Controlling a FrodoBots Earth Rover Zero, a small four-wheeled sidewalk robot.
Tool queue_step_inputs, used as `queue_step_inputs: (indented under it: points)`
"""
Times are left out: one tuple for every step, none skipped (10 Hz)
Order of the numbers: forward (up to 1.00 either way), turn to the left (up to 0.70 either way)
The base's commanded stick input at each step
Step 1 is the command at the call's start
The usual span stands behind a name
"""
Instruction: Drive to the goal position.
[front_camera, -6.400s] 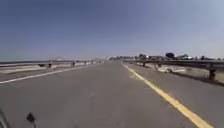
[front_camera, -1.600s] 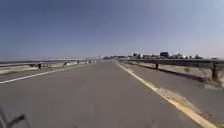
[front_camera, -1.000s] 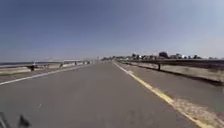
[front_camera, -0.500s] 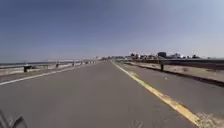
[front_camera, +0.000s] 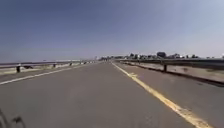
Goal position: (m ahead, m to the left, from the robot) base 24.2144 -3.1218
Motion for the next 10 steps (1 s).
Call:
queue_step_inputs:
  points:
    - [1.00, 0.00]
    - [1.00, 0.00]
    - [1.00, 0.00]
    - [1.00, 0.00]
    - [1.00, 0.00]
    - [1.00, 0.00]
    - [1.00, 0.00]
    - [1.00, 0.00]
    - [1.00, 0.00]
    - [1.00, 0.00]
